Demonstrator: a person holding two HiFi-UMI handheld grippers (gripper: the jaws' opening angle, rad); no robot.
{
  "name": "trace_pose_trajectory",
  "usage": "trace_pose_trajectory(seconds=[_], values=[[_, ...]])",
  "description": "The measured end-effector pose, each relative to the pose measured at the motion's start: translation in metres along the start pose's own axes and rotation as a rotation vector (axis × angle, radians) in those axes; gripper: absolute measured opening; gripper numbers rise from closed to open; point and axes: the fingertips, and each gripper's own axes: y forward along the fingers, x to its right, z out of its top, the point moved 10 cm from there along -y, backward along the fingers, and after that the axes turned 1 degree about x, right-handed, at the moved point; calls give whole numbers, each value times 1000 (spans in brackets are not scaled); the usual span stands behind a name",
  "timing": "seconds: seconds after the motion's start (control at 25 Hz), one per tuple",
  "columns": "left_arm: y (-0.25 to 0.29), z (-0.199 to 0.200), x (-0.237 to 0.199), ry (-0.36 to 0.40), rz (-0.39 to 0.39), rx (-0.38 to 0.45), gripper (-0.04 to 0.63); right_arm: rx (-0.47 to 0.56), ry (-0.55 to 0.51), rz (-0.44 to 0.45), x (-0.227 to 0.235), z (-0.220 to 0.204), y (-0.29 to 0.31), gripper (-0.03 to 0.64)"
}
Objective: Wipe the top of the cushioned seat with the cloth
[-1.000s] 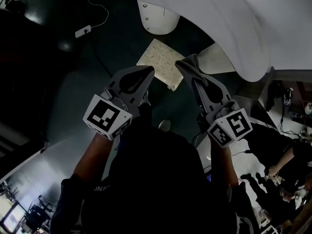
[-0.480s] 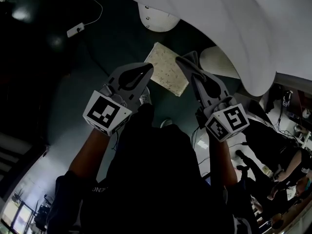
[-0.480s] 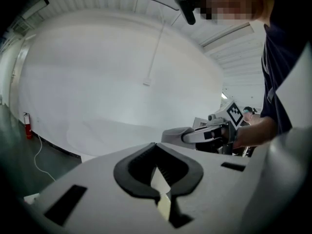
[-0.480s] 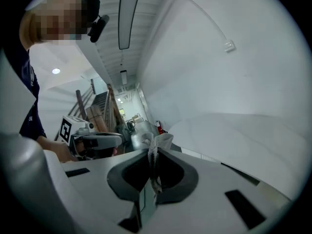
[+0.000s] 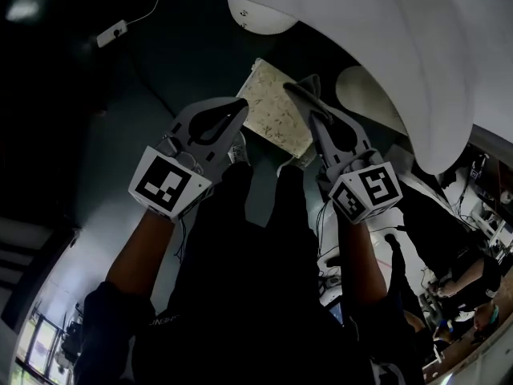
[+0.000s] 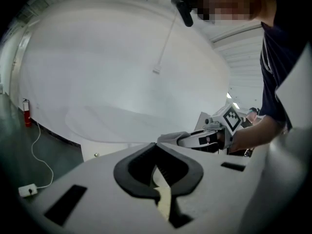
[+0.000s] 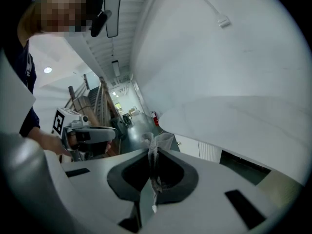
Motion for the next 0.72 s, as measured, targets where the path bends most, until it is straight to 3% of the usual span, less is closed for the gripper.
trace_pose_trajectory(seconds=[0.24,0.44,0.56,0.72], values=[[30,-57,-22,-61,63,-61,8,-56,68,28,54,-62,57,32],[63,-100,-43,-111,114,-55,8,-106,134,34,90,-121,107,32],[75,-132,-53,-137,124,-111,8,-120,169,30,107,-152,135,32],[93,-158,-61,-189,140,-85,8,-129,212,27,128,-181,173,32]])
